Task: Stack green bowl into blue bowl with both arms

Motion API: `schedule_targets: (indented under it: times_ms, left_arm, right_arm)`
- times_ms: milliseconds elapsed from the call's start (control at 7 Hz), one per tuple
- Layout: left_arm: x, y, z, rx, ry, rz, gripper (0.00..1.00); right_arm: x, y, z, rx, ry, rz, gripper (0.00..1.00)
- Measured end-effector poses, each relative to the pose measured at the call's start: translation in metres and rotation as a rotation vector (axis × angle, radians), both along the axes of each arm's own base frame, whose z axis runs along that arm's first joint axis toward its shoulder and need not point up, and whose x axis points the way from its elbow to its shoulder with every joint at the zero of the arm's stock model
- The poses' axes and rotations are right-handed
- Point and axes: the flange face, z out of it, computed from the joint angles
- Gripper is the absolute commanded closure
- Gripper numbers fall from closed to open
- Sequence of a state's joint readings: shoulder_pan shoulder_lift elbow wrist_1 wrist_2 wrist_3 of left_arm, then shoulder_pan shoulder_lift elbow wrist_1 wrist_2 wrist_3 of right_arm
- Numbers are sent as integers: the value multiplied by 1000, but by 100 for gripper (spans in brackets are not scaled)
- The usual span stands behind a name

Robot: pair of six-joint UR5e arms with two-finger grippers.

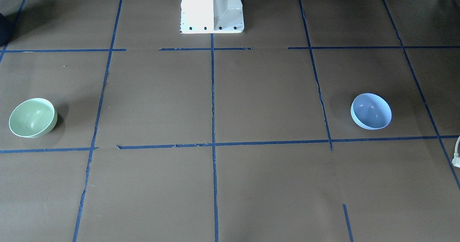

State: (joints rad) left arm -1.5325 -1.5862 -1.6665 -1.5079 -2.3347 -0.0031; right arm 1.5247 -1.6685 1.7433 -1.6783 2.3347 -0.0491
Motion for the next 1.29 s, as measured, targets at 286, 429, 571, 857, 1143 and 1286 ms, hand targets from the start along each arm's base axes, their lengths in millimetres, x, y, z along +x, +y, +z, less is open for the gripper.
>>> schedule_targets:
  times_ms: [286,429,571,857,1143,1286]
  left_arm:
    - [0,0,-1,3,-1,0,0]
    - [0,0,-3,5,-2,0,0]
    - [-1,0,-3,2,-1,-2,0]
    - [-1,9,2,-5,2,-6,0]
    - [0,14,0,10,5,-5,0]
    - [1,14,-3,12,8,-8,0]
  right_arm:
    - [0,-1,-1,2,0,0,0]
    - [0,-1,-1,3,-1,0,0]
    - [0,-2,-2,4,-1,0,0]
    - [0,-4,-5,12,0,-1,0]
    - [-1,-7,-8,17,0,0,0]
    - [-1,-8,-9,18,0,2,0]
